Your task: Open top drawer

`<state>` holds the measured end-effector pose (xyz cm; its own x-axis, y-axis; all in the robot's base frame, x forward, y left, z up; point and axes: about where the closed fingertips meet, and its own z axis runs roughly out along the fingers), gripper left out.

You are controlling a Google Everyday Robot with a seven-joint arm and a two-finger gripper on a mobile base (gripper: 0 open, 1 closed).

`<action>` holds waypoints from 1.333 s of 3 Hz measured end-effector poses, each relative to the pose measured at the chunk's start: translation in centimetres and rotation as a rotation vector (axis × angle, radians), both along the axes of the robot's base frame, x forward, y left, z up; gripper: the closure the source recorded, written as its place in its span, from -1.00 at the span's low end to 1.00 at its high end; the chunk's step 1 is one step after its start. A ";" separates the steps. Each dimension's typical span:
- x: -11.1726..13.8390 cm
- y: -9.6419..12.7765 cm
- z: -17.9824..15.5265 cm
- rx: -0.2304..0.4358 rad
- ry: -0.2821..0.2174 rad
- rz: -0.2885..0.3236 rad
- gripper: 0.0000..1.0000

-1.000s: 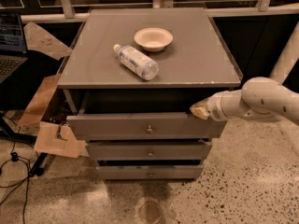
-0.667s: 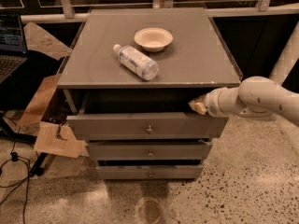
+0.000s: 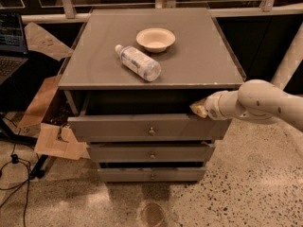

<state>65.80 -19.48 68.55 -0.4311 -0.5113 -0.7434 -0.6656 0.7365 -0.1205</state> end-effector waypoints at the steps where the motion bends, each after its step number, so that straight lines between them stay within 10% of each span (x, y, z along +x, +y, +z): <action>1: 0.2 0.1 -1.5 -0.006 0.017 -0.017 1.00; 4: -0.7 0.2 -1.8 -0.011 0.060 -0.012 1.00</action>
Offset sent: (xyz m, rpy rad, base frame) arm -0.0035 -0.0027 -0.0337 -0.0242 0.0829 -0.0214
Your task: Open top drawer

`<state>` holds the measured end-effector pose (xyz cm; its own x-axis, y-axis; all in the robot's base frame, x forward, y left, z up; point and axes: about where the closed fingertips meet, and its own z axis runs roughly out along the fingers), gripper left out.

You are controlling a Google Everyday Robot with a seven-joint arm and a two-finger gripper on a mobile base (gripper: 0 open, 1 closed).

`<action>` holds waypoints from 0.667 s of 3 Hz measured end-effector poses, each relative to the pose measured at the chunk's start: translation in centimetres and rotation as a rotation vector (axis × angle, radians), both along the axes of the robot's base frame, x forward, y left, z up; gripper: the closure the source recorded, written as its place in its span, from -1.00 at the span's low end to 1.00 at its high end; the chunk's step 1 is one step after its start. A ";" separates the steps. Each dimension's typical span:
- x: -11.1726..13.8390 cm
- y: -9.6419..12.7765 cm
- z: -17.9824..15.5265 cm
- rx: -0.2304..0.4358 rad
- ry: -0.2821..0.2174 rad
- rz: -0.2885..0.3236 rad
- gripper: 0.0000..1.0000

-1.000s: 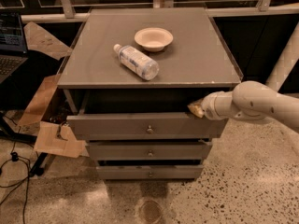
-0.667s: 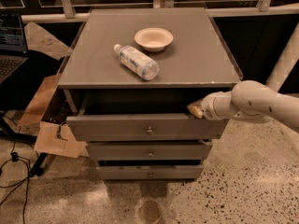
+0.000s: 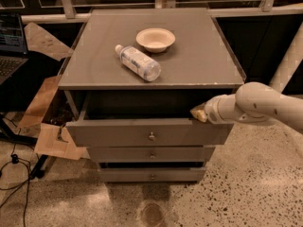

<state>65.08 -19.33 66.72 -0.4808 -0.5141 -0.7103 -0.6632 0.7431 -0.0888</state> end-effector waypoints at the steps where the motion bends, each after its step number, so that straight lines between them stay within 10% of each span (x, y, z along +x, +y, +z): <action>1: -2.3 0.3 0.3 0.027 0.044 0.011 1.00; 2: -6.6 1.2 1.2 0.086 0.102 0.034 1.00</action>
Offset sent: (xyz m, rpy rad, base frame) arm -0.0835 0.0131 0.0149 0.1085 0.1334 0.0483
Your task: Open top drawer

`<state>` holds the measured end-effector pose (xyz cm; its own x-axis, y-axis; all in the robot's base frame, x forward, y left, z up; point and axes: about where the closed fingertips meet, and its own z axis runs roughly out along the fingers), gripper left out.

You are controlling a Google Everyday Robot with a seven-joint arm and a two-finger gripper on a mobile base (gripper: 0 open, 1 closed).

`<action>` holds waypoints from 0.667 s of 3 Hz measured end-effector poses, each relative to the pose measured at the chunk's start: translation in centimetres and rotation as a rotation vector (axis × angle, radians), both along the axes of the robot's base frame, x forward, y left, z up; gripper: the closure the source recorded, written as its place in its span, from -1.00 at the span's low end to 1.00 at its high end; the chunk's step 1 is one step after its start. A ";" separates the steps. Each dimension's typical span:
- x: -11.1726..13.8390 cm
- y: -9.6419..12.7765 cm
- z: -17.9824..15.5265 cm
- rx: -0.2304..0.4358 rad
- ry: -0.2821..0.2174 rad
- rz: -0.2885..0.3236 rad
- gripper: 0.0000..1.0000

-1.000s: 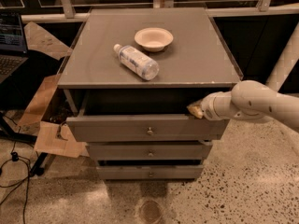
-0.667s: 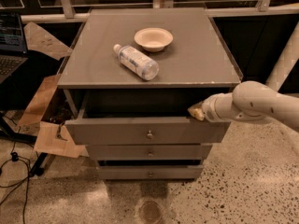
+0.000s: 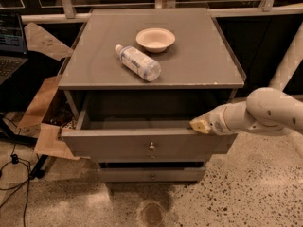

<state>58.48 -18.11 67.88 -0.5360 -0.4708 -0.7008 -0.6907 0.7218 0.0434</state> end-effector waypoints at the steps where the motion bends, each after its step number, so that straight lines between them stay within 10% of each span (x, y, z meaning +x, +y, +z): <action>1: 1.7 0.2 1.2 -0.018 -0.037 0.006 1.00; 2: 1.7 0.2 1.2 -0.018 -0.037 0.006 1.00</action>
Offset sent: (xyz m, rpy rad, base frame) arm 0.0380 -0.0038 0.0357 -0.0479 -0.1054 0.0045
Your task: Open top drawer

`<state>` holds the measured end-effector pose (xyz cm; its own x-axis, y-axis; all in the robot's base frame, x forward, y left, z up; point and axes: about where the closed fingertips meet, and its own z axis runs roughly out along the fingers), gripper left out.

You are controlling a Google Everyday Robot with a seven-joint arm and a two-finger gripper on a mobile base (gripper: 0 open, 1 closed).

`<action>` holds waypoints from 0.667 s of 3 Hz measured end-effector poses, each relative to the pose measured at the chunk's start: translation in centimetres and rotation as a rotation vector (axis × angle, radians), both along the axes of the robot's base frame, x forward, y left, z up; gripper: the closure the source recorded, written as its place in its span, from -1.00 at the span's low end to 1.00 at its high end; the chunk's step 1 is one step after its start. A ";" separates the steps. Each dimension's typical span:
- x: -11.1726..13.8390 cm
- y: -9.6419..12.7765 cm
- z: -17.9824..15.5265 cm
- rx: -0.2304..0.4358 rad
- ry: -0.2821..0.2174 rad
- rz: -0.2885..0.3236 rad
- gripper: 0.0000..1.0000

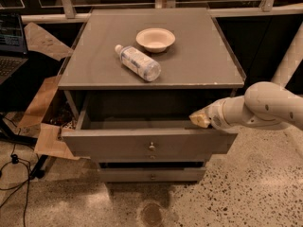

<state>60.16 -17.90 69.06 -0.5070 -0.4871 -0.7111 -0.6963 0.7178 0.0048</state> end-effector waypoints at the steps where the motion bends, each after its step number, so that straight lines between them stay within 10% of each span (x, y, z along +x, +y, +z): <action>1: 0.5 0.2 -1.1 0.011 0.003 -0.014 1.00; 2: 1.0 0.3 -2.1 0.017 0.009 -0.025 1.00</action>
Offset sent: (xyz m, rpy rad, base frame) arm 0.0170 -0.0001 -0.0324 0.0234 0.0129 -0.0455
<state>61.18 -17.60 66.91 -0.5251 -0.4618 -0.7149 -0.6780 0.7347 0.0234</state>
